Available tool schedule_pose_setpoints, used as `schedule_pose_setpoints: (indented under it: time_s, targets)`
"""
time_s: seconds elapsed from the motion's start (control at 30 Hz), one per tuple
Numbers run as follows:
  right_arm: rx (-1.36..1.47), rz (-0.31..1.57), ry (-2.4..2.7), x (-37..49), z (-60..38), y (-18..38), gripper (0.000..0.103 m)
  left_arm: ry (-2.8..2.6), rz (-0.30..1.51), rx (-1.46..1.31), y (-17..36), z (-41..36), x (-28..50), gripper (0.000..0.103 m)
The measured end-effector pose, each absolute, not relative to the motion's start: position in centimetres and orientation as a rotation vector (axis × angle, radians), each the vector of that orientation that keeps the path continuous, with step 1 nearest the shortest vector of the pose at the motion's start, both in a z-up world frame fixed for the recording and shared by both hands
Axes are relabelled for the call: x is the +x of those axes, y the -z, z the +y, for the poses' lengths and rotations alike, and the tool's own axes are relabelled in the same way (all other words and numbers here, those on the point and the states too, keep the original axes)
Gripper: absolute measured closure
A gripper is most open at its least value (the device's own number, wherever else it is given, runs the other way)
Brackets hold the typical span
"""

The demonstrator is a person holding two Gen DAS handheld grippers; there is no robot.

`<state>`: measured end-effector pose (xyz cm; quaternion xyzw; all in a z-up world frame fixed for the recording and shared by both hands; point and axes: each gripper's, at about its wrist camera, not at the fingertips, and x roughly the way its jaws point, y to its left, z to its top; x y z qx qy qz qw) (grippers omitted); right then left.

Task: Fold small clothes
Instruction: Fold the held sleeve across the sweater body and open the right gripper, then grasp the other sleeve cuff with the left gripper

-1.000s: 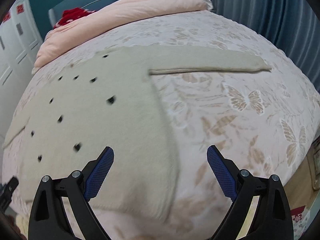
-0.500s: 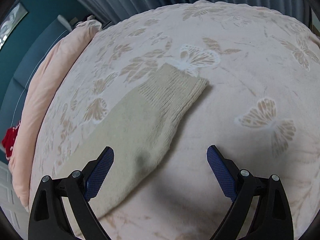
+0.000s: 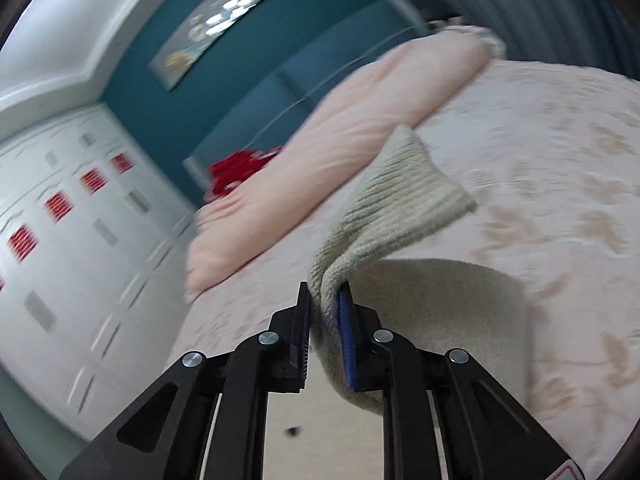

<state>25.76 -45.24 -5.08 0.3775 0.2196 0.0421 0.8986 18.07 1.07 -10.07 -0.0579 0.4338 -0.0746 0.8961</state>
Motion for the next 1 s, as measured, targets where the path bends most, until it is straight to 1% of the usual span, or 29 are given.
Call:
schedule_pose_setpoints:
  time_s: [0.07, 0.13, 0.17, 0.23, 0.33, 0.37, 0.47, 0.57, 0.63, 0.67, 0.73, 0.77, 0.8, 0.87, 0.9, 0.93, 0.97, 1.0]
  targets:
    - [0.725, 0.495, -0.283, 28.9, -37.8, 4.0, 0.083, 0.164, 0.896, -0.167, 9.6, 1.7, 18.6, 0.005]
    - [0.69, 0.568, -0.403, 31.4, -31.5, 5.1, 0.071, 0.163, 0.896, -0.214, 9.1, 2.3, 19.3, 0.005]
    - [0.665, 0.619, -0.412, 32.5, -28.9, 6.3, 0.066, 0.172, 0.9, -0.238, 9.0, 2.6, 19.8, 0.005]
    - [0.646, 0.712, -0.397, 33.4, -25.7, 9.0, 0.066, 0.191, 0.928, -0.275, 9.1, 3.0, 21.1, 0.005]
    - [0.711, 0.759, -0.34, 31.3, -25.9, 11.9, 0.066, 0.223, 0.96, -0.331, 9.5, 3.6, 23.7, 0.005]
    - [0.742, 0.766, -0.31, 30.0, -26.9, 12.7, 0.064, 0.232, 0.967, -0.353, 9.8, 3.7, 24.8, 0.005]
    - [0.761, 0.78, -0.155, 26.0, -30.5, 14.3, 0.05, 0.263, 1.034, -0.448, 11.3, 3.7, 29.3, 0.005]
    - [0.802, 0.797, -0.035, 23.6, -34.8, 16.0, 0.046, 0.254, 1.11, -0.534, 13.8, 2.9, 33.7, 0.005]
    - [0.865, 0.817, 0.004, 23.1, -36.6, 17.7, 0.046, 0.241, 1.165, -0.604, 15.6, 2.2, 36.0, 0.006]
    - [0.89, 0.822, 0.018, 23.1, -37.4, 18.3, 0.046, 0.244, 1.18, -0.637, 16.3, 1.8, 36.9, 0.011]
    - [0.922, 0.826, 0.048, 23.6, -38.6, 19.4, 0.046, 0.235, 1.172, -0.65, 17.0, 1.1, 37.8, 0.032]
    - [0.942, 0.82, 0.046, 24.0, -38.8, 19.8, 0.046, 0.236, 1.165, -0.641, 17.1, 0.7, 38.3, 0.059]
    - [0.963, 0.813, 0.045, 24.3, -38.9, 20.1, 0.046, 0.248, 1.168, -0.64, 17.2, 0.4, 38.7, 0.077]
    - [1.0, 0.788, 0.052, 25.2, -39.3, 20.5, 0.046, 0.252, 1.163, -0.649, 17.1, 0.2, 39.4, 0.088]
    - [1.005, 0.777, 0.053, 25.8, -39.2, 20.4, 0.05, 0.246, 1.149, -0.643, 16.6, 0.2, 39.5, 0.092]
    - [0.998, 0.772, 0.053, 26.5, -39.2, 20.1, 0.059, 0.25, 1.13, -0.636, 16.1, 0.2, 39.7, 0.093]
    - [0.981, 0.772, 0.051, 27.2, -39.2, 19.6, 0.092, 0.277, 1.095, -0.64, 15.1, 0.3, 39.9, 0.094]
    - [0.977, 0.76, 0.031, 27.7, -39.3, 18.9, 0.094, 0.292, 1.054, -0.629, 13.7, 0.3, 39.9, 0.095]
